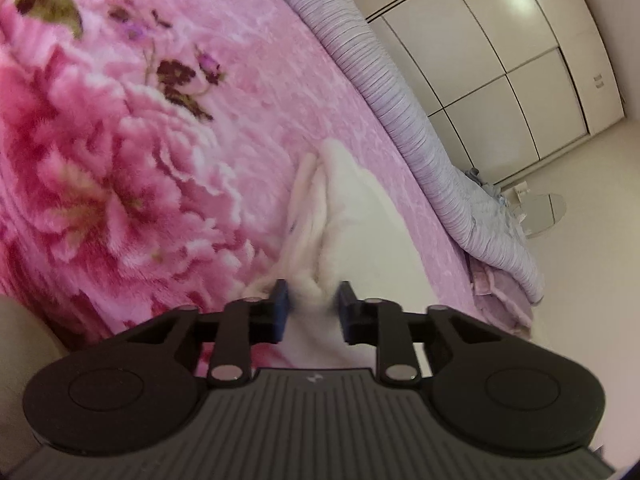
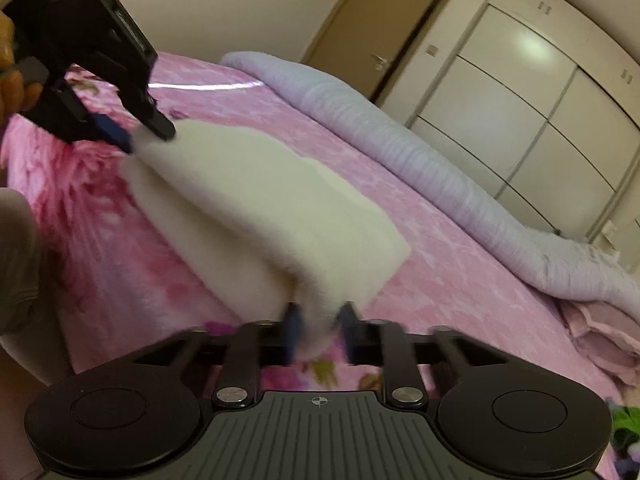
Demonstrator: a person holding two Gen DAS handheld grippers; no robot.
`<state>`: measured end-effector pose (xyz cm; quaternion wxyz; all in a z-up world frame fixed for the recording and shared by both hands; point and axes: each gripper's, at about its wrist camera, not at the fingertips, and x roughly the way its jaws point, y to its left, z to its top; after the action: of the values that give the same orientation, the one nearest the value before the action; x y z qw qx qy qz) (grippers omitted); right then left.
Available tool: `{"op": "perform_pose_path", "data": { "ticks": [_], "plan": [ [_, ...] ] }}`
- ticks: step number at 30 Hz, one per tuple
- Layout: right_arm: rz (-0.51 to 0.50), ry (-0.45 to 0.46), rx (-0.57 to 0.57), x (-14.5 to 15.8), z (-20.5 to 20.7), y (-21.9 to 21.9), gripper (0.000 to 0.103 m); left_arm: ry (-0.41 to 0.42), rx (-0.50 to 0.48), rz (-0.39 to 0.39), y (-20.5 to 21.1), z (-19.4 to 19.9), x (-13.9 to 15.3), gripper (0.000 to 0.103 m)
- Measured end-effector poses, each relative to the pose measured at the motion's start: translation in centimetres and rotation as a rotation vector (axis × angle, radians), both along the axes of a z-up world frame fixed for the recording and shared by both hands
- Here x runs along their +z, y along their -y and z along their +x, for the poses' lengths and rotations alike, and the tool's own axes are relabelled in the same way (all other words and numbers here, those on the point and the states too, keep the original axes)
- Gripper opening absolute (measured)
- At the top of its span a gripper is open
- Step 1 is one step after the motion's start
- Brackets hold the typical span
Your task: Fold clothes
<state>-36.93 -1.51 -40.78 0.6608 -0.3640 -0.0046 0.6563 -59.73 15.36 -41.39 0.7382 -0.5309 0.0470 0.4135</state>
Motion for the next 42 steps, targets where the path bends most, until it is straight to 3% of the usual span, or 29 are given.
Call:
{"op": "perform_pose_path", "data": {
  "ticks": [2, 8, 13, 19, 24, 26, 28, 29, 34, 38, 42],
  "plan": [
    [0.01, 0.059, -0.01, -0.4, -0.2, 0.0, 0.008, -0.037, -0.013, 0.029, 0.2, 0.2, 0.2, 0.016],
    [-0.108, 0.169, -0.033, -3.1, -0.4, -0.8, 0.006, -0.105, -0.049, 0.054, 0.3, 0.2, -1.1, 0.018],
    [-0.1, -0.105, -0.062, -0.3, 2.7, -1.7, 0.013, -0.135, -0.106, 0.06, 0.2, 0.3, 1.4, 0.02],
    [-0.087, -0.439, -0.098, 3.1, 6.4, -2.7, 0.029, -0.139, -0.15, 0.186, 0.4, -0.1, 6.0, 0.022],
    [-0.075, -0.716, -0.126, 6.0, 9.6, -3.6, 0.031, -0.232, -0.237, 0.224, -2.0, 4.4, 5.6, 0.022],
    [-0.085, -0.742, -0.185, 5.5, 9.3, -5.0, 0.031, -0.317, -0.266, 0.248, -2.3, 6.0, 4.6, 0.02],
    [-0.102, -0.775, -0.237, 4.6, 9.3, -6.3, 0.031, -0.408, -0.278, 0.291, -1.9, 6.6, 3.8, 0.008],
    [-0.096, -0.786, -0.251, 4.2, 9.3, -6.1, 0.031, -0.451, -0.281, 0.317, -1.6, 6.8, 3.5, 0.008],
    [-0.126, -0.761, -0.254, 3.1, 9.5, -6.0, 0.033, -0.409, -0.27, 0.304, -2.0, 5.8, 1.9, 0.008],
    [-0.142, -0.763, -0.253, 3.2, 9.8, -5.5, 0.034, -0.452, -0.267, 0.311, -1.2, 6.2, 3.8, 0.007],
    [-0.082, -0.754, -0.258, 5.3, 9.1, -2.8, 0.034, -0.419, -0.263, 0.331, 0.6, 5.5, 5.1, 0.008]
  ]
}}
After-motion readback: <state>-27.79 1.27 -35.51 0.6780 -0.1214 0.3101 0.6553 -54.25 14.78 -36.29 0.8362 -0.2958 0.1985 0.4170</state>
